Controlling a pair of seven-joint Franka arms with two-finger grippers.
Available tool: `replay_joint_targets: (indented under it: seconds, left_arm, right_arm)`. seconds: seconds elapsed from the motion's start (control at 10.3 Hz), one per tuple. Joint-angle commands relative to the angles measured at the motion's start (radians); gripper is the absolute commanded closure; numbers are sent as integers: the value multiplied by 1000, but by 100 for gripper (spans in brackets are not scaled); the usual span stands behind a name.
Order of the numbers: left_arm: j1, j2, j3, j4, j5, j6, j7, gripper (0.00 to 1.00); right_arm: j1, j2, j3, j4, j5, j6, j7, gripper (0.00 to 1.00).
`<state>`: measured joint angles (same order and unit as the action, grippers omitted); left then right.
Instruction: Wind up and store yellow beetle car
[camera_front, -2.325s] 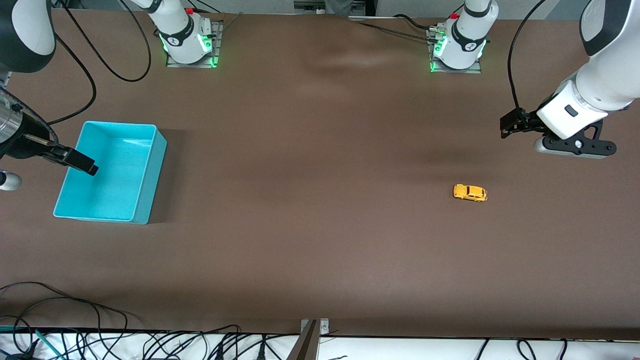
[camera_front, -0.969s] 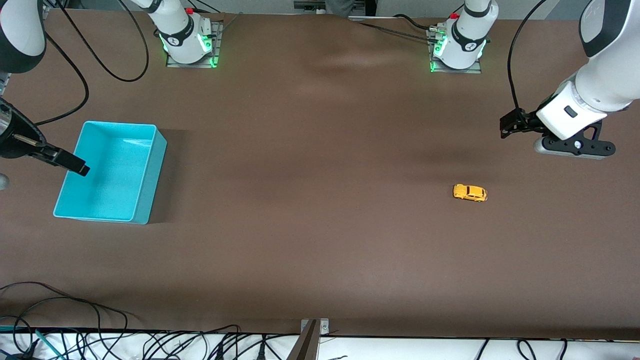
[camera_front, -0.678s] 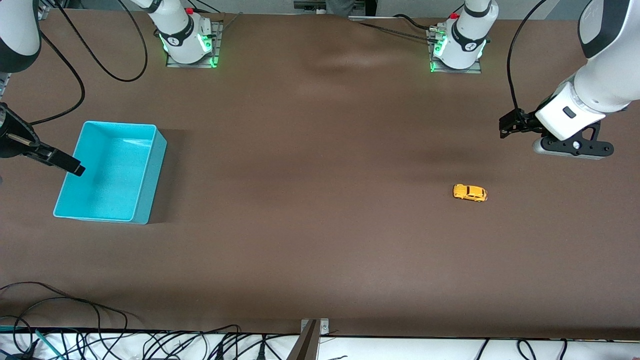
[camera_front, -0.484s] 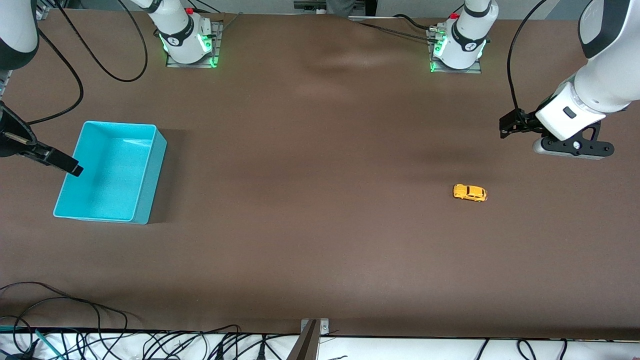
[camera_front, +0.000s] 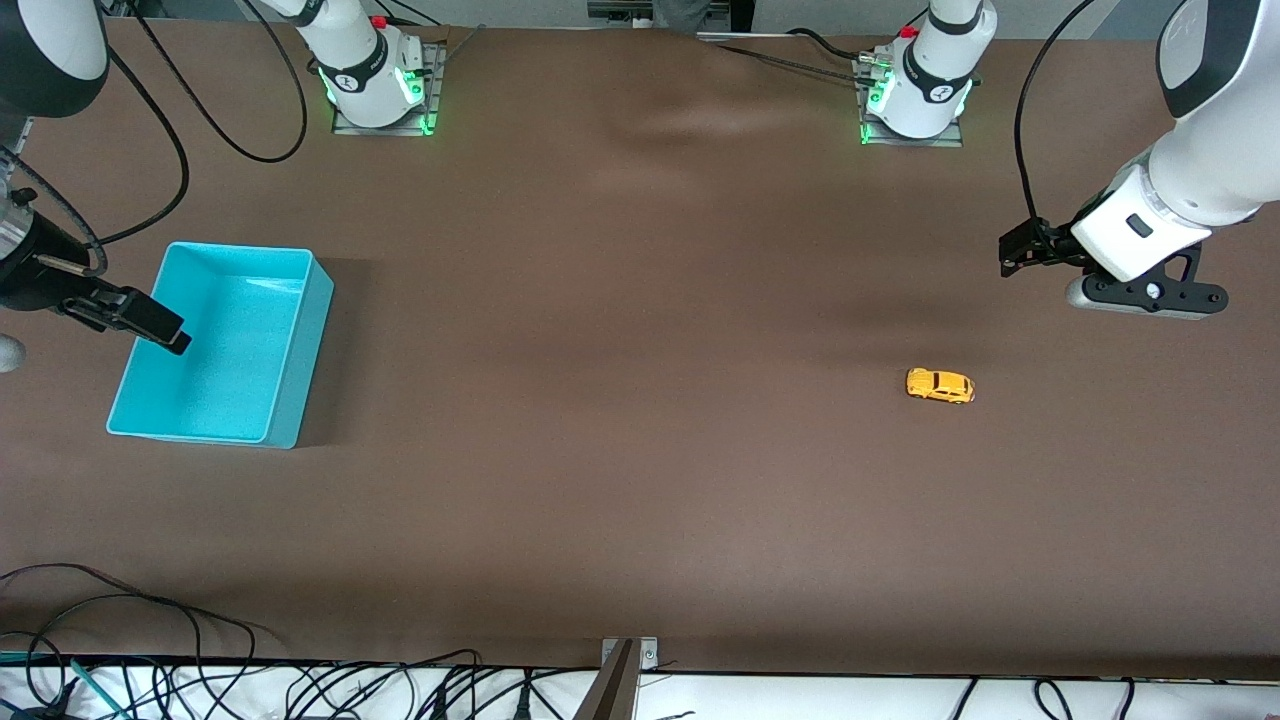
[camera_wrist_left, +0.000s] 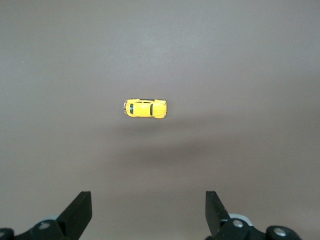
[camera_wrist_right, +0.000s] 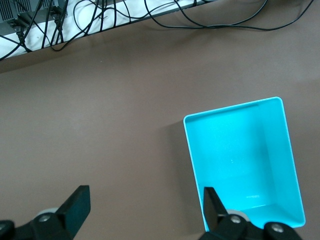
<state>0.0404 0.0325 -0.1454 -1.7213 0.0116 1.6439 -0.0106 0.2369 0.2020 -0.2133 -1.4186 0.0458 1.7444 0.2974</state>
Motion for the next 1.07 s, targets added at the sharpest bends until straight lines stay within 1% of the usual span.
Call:
replay_joint_targets:
  seconds: [0.0,0.97]
  left_arm:
    - [15,-9,-10,-7,-25,-3,26,0]
    - [15,6,-8,-7,-25,-1,27,0]
  right_arm:
    - [-7,5,3,7,13,3,-14,0]
    - [-15,4,0,4,13,-14,-21,0]
